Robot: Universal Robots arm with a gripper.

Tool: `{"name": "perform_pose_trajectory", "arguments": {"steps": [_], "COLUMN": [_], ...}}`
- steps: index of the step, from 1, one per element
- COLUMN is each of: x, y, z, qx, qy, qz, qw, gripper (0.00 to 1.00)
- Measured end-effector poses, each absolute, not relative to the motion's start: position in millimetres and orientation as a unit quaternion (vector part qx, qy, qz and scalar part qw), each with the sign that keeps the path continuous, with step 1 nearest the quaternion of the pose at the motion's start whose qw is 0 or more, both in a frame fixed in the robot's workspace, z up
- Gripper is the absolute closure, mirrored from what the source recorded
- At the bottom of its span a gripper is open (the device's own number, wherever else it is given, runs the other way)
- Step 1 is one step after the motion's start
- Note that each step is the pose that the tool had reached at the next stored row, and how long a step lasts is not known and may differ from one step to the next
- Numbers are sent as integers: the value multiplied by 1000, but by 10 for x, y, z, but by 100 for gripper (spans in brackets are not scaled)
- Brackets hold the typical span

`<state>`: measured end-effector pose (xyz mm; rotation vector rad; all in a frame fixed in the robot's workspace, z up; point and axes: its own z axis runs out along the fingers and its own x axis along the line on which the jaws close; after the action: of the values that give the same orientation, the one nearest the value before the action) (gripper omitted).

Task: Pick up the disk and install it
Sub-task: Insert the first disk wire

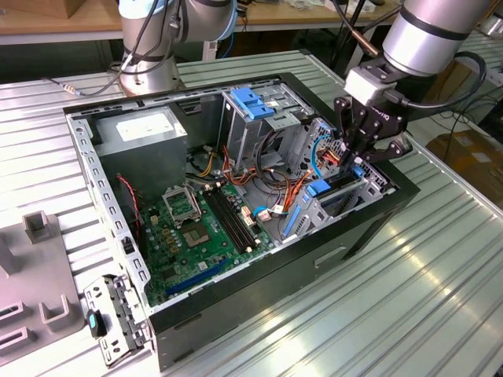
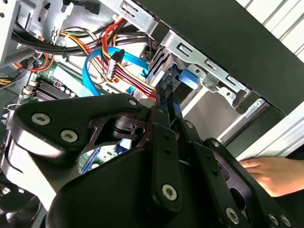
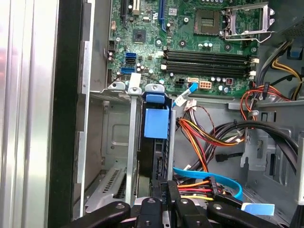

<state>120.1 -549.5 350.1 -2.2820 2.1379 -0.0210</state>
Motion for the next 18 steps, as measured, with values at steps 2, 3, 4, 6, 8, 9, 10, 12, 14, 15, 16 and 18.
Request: {"name": "perform_pose_trajectory", "arguments": {"steps": [2,3,4,6,8,9,10,12,14,15,16,18], "x": [1200,1200,1199,1199,1198,1198,1198,1198,1198,1198,1198,1198], "y": [-5500,-5503,-5506,-5511,-5514,-5516,-5516,-5517,-5517,-5517,-5517,-5517], "z": [3490,3486,3484,3482,3481,3480,3480,3477,3477,3476,3476,3476], "qx": [-730,-729,-729,-728,-728,-727,-727,-727,-727,-727,-727,-727], "qy": [684,684,685,685,686,686,686,686,686,686,686,686], "qz": [-7,-7,-7,-7,-7,-7,-7,-7,-7,-7,-7,-7], "qw": [7,7,7,7,7,7,7,7,7,7,7,7], "gripper": [83,83,83,83,83,83,83,83,83,83,83,83]}}
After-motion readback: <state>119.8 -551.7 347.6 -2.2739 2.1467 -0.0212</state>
